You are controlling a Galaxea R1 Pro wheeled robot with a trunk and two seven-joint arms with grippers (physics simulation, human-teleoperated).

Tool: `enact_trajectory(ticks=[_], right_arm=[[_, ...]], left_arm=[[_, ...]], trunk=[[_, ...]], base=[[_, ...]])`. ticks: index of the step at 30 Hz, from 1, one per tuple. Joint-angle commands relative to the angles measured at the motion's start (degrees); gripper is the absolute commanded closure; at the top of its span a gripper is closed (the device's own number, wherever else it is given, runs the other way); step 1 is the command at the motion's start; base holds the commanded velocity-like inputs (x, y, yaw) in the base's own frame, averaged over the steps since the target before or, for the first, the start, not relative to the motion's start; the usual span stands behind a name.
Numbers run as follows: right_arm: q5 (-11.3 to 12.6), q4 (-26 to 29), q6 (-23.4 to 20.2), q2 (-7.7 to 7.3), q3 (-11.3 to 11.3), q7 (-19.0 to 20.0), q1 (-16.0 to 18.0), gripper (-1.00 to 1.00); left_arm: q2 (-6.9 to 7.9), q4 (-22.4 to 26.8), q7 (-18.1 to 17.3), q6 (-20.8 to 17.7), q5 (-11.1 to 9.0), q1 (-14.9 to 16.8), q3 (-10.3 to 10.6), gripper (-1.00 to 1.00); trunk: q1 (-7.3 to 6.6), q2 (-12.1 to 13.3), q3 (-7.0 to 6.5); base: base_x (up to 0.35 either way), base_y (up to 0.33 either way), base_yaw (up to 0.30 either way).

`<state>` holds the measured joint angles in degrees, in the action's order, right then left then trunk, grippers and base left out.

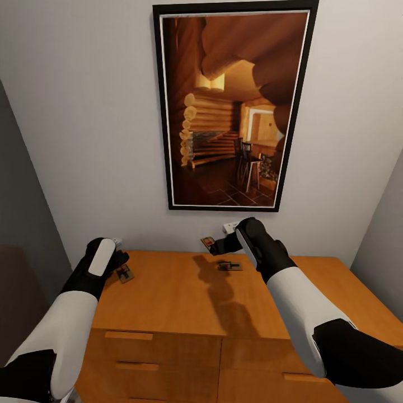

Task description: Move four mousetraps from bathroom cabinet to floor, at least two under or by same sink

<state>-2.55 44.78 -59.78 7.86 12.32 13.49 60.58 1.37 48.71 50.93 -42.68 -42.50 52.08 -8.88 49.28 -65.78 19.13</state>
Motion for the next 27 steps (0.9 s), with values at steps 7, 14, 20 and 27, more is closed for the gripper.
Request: enact_trajectory(ticks=[7, 14, 20, 27], right_arm=[[-0.18, 0.04, -0.22, -0.03, 0.09, -0.11, 0.06, 1.0], [-0.25, 0.04, -0.22, -0.04, 0.12, -0.05, 0.06, 1.0], [-0.26, 0.04, -0.22, -0.02, 0.12, -0.11, 0.06, 1.0], [-0.29, 0.04, -0.22, -0.03, 0.09, -0.13, 0.06, 1.0]], left_arm=[[-0.04, 0.23, 0.64, -0.1, -0.3, 0.04, 0.01, -1.0], [0.02, 0.45, 1.85, -0.44, -0.16, 0.04, 0.21, -1.0], [0.04, 0.81, 3.67, -0.86, -0.4, 0.04, 0.34, -1.0], [0.09, 0.82, 4.39, -1.72, -0.51, 0.04, 0.36, -1.0]], trunk=[[0.0, -0.05, 0.08], [0.0, -0.05, 0.08], [0.0, -0.05, 0.08], [0.0, -0.05, 0.08]], base=[[0.0, 0.0, 0.0], [0.0, 0.0, 0.0], [0.0, 0.0, 0.0], [0.0, 0.0, 0.0]])
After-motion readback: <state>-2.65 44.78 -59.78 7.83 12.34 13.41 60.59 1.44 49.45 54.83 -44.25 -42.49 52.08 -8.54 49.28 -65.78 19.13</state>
